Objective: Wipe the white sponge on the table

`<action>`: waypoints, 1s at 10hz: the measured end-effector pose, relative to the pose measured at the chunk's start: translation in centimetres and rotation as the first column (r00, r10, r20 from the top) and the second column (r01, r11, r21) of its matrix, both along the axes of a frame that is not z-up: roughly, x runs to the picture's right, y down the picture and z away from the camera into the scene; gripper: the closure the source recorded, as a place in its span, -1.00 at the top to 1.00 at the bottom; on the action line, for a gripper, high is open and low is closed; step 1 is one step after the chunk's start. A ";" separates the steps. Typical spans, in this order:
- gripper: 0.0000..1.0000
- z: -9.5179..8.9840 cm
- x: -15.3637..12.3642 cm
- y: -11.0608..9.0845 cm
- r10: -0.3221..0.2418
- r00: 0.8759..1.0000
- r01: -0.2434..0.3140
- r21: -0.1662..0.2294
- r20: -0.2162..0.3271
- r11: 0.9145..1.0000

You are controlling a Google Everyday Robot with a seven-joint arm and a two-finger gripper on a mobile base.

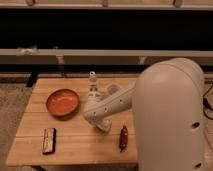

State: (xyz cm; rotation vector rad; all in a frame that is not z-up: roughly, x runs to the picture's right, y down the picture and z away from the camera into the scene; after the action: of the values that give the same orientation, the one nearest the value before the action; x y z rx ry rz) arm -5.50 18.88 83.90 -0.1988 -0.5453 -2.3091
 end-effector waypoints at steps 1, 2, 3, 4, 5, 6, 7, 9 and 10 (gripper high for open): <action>-0.73 0.2 -0.8 -0.8 0.013 1.000 -0.013 0.017 0.003 1.000; -0.73 -0.1 -2.1 -1.4 0.015 1.000 -0.015 0.032 0.019 0.999; -0.73 -0.4 -3.0 -2.0 0.015 0.999 -0.017 0.042 0.032 0.999; -0.73 -1.2 -4.4 -2.9 0.008 0.998 -0.011 0.059 0.056 0.998; -0.73 -1.9 -5.8 -2.9 -0.007 0.997 0.002 0.063 0.079 0.998; -0.73 -2.5 -7.2 -2.5 -0.029 0.994 0.023 0.062 0.104 0.998; -0.73 -3.0 -8.4 -1.5 -0.053 0.991 0.047 0.054 0.127 0.997; -0.73 -3.8 -10.6 0.6 -0.101 0.979 0.096 0.036 0.174 0.995; -0.73 -4.1 -11.4 1.5 -0.120 0.973 0.117 0.028 0.196 0.993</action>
State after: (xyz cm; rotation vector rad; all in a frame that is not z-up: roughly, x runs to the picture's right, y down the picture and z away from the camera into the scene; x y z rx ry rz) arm -16.88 20.35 79.83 0.0061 -0.6287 -2.4650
